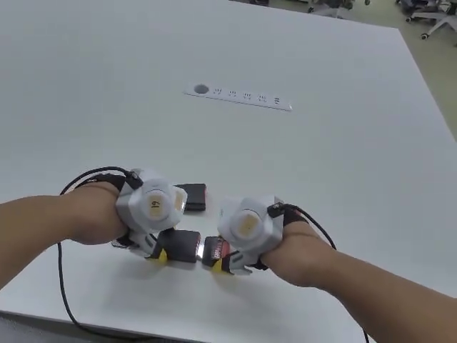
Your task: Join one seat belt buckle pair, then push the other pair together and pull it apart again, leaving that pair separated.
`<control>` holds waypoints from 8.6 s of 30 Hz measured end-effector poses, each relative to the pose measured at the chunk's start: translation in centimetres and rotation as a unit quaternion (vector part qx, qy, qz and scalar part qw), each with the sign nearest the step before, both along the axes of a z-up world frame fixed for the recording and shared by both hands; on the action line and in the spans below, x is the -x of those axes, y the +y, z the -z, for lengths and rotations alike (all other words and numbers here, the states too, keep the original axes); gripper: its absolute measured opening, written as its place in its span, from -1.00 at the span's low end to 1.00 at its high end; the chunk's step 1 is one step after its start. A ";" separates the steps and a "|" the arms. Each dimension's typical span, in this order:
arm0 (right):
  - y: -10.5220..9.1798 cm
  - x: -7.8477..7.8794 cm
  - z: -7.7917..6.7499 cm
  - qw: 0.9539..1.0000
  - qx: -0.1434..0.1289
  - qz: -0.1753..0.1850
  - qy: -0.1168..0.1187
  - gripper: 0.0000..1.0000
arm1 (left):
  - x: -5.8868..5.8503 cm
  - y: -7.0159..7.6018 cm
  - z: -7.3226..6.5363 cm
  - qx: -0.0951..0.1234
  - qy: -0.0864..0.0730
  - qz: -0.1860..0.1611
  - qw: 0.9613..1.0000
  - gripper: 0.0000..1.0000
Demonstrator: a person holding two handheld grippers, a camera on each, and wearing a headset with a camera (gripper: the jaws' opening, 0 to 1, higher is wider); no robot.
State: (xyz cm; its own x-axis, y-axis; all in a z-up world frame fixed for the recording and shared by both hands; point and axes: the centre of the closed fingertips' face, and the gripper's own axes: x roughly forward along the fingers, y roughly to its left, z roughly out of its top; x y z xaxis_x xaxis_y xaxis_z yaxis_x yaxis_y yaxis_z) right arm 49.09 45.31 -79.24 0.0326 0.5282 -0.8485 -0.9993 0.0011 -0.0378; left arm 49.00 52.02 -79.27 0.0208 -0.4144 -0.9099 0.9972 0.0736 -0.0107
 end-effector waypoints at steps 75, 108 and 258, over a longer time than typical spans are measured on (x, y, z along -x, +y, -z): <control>-0.5 -0.6 -4.1 0.998 -0.052 0.024 -0.016 -0.34 | -1.9 -1.0 -3.9 0.059 -0.020 -0.066 0.996 -0.26; -12.1 -9.3 -3.0 0.995 0.024 0.081 -0.061 -0.30 | -10.0 -0.4 -3.2 0.047 -0.039 -0.076 0.995 -0.08; -1.2 -9.9 0.1 1.000 0.002 -0.004 -0.011 -0.38 | -9.5 -0.3 -0.6 0.003 -0.007 0.007 1.000 -0.36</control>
